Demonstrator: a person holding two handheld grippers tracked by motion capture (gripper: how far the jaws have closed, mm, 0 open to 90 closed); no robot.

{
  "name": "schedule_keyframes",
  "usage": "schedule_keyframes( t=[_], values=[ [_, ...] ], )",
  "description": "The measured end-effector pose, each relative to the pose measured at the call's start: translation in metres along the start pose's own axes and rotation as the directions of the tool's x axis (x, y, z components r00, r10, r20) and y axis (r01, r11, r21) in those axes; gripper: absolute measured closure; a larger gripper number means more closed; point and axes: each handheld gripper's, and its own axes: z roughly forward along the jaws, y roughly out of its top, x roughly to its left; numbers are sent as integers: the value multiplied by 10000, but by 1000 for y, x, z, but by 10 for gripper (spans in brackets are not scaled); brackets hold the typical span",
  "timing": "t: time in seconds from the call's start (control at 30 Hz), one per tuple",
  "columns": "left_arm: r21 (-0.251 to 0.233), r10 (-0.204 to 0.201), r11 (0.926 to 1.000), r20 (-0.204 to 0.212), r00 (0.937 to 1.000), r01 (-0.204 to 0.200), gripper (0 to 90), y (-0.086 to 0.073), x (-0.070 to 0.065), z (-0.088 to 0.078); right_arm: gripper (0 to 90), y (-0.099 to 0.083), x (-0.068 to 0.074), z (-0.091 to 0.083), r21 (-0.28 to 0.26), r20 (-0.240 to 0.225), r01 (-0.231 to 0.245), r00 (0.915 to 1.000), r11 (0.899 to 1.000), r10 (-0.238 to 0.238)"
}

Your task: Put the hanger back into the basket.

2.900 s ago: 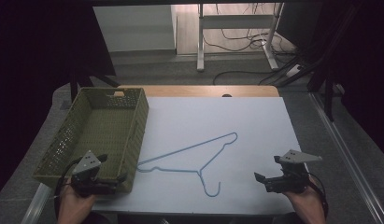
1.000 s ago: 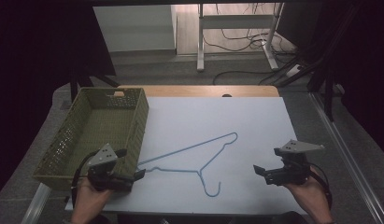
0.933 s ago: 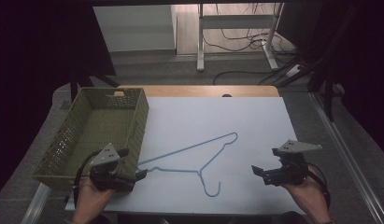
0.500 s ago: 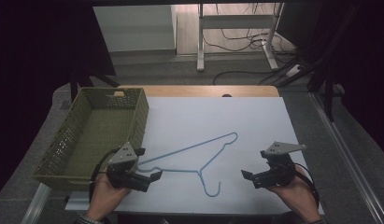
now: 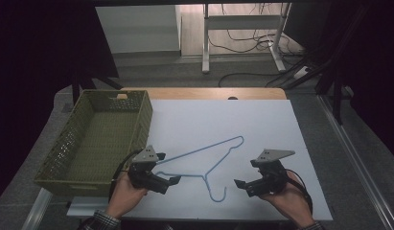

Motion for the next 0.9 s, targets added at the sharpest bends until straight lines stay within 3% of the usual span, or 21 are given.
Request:
schedule_keyframes(
  t=[0.23,0.57,0.7,0.9],
  values=[
    [-111,385,9992,-185,9991,-387,20,0,0,12,299,-3,9,15,252,-347,586,9977,9980,-577],
    [-67,133,9999,269,9996,-131,13,-6,3,31,457,-6,27,41,754,-1205,1052,9881,9916,-957],
    [-151,0,9999,351,9994,5,13,-9,4,37,542,-10,38,55,1162,-1562,1558,9782,9809,-1369],
    [252,-41,9997,195,9998,36,30,-7,2,39,630,-15,43,66,1461,-1876,1916,9686,9705,-1630]
  ],
)
